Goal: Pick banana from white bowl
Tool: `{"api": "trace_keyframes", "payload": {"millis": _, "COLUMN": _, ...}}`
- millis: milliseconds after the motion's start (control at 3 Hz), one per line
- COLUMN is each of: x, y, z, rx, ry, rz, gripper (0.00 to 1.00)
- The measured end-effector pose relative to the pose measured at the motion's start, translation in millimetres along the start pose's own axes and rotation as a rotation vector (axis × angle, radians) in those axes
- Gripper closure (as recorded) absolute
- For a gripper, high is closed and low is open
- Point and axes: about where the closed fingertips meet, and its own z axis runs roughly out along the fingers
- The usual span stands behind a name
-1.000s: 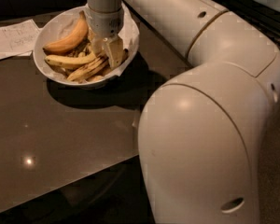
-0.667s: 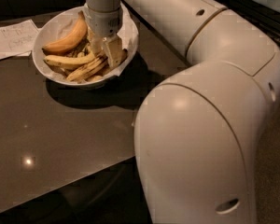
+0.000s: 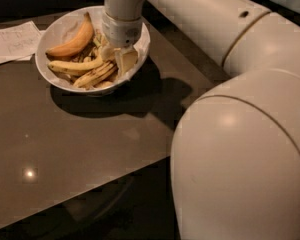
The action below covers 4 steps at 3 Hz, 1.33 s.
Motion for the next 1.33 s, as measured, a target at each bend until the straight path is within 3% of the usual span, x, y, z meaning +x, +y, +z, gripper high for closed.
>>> {"api": "trace_keyframes", "payload": {"millis": 333, "x": -1.9, "y": -1.0, "z": -2.2, "rx": 0.000, "ry": 0.000, "rz": 0.000, "gripper": 0.42}}
{"api": "trace_keyframes", "payload": {"millis": 1333, "x": -4.8, "y": 4.7, "z": -6.4, "rx": 0.004, "ry": -0.012, "rz": 0.030, "gripper": 1.00}}
